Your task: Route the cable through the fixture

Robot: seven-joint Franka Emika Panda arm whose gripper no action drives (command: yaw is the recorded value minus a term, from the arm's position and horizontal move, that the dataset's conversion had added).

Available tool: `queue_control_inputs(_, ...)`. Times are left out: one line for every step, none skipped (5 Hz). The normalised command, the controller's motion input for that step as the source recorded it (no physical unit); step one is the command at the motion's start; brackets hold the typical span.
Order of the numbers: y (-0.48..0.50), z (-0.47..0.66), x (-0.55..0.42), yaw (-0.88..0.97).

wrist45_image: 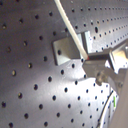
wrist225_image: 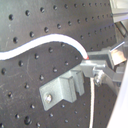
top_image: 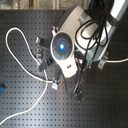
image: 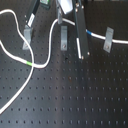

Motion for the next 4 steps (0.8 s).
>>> queue_control_inputs(0.239, 0.15, -0.138, 0.58)
queue_control_inputs(0.269, 0.15, -0.115, 0.55)
queue_control_inputs(0.239, 0.17, -0.08, 0.53)
queue_control_inputs(0.214, 0.2, -0.093, 0.55)
